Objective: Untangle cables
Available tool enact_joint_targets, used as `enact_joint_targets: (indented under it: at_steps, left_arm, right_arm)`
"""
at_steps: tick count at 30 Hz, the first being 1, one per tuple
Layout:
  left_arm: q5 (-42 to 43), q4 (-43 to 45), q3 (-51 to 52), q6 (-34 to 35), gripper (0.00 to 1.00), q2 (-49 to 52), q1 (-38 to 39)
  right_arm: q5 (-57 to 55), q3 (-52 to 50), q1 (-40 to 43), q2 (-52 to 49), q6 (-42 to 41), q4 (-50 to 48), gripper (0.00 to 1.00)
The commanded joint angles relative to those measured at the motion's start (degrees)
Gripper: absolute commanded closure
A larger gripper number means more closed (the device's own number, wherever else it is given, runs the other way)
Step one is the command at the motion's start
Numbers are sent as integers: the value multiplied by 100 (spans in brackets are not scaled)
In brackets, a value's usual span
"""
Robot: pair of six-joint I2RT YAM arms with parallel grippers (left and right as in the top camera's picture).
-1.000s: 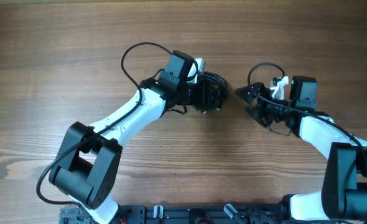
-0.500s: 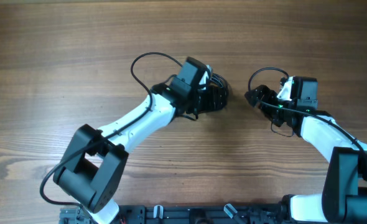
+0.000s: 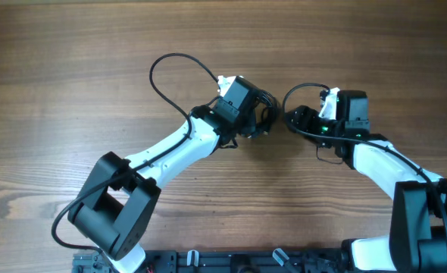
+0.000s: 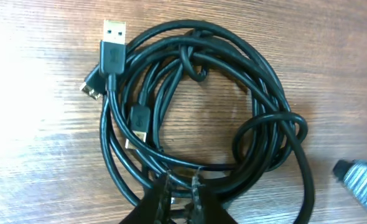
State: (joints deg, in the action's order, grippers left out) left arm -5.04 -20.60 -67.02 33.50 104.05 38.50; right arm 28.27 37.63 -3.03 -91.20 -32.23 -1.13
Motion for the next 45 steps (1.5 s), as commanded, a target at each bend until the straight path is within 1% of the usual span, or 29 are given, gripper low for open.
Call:
enact_joint_targets:
  at_steps: [1,2,4,5,6,8,9,11,12,13,15,16,17,18,19,21,23,25,27,29,30,32,35,38,40,42,43,44,45]
  left_arm:
    - [518,131,35,-332,23,68,-142]
    - [804,129,22,-332,20,48,-160]
    - [1757,122,-17,-326,20,-157,-238]
    - [2035,94,-17,-238,22,-310,-280]
    - [2227,20,-17,72,23,-470,-315]
    - [2258,-280,-17,992,30,-745,-328]
    - [2203,-367,-15,1211,37,-754,-304]
    - [1733,-577,48,1792,48,-699,-219]
    - [1279,-603,170,2352,50,-590,-103]
    - [1130,-579,260,2761,48,-492,-37]
    - [1091,-356,341,3204,31,-234,39]
    - [1093,-20,343,3346,27,20,39]
    - [1091,380,343,3344,27,245,39]
    - [1093,525,343,3346,28,341,39]
    - [1093,673,343,3344,34,452,33]
    - [970,684,343,3338,69,560,22]
    - [699,568,343,3130,84,564,22]
    - [645,516,343,2448,96,562,-28]
    - [643,378,341,1698,96,562,-164]
    - [643,9,341,1169,96,562,-446]
    - [647,-208,341,918,92,562,-638]
    - [704,-380,341,566,87,562,-944]
    - [1453,-431,341,-15,86,562,-1403]
    - [1766,-385,341,-326,85,562,-1578]
    - [1768,-293,341,-337,76,562,-1585]
    - [1770,-214,337,-638,67,562,-1561]
    - [1768,-247,295,-925,58,553,-1547]
    - [1766,-404,181,-1071,46,525,-1547]
    - [1742,-586,52,-1082,39,496,-1561]
  right_arm:
    - [-299,-57,-20,-74,55,-90,25]
    - [-299,-57,-17,-74,59,-90,24]
    - [-297,-57,-17,-74,59,-79,20]
    - [-299,-57,-17,-74,59,-74,20]
    - [-299,-57,-17,-74,61,-72,19]
    - [-321,-57,-17,-74,57,-81,16]
    - [-321,-57,-17,-74,57,-94,16]
    - [-319,-57,-20,-74,57,-94,16]
    - [-317,-57,-20,-74,57,-74,16]
    - [-315,-57,-20,-74,59,-48,16]
    - [-317,-57,-20,-74,59,35,15]
    - [-317,-57,-20,-74,61,109,15]
    - [-315,-57,-20,-74,59,136,15]
    - [-315,-57,-20,-74,61,138,15]
    - [-315,-57,-20,-74,59,138,15]
    - [-262,-57,-20,-74,59,138,15]
    - [-103,-57,-20,-74,61,122,15]
    - [260,-57,-20,-74,79,22,15]
    - [684,-57,-20,-74,144,-94,15]
    - [828,-57,-44,-74,140,-109,15]
    - [828,-57,-103,-74,140,-98,16]
    - [846,-57,-227,-74,138,-79,16]
    - [1541,-57,-608,-74,269,-72,16]
    - [1631,-57,-1069,-74,133,-76,23]
    - [1641,-57,-1370,-74,-133,-131,26]
    - [1639,-57,-1593,-74,-251,-251,30]
    - [1633,-57,-1648,-74,-251,-299,36]
    - [1628,-57,-1661,-74,-251,-330,38]
    - [1554,-57,-1659,-74,-256,-334,39]
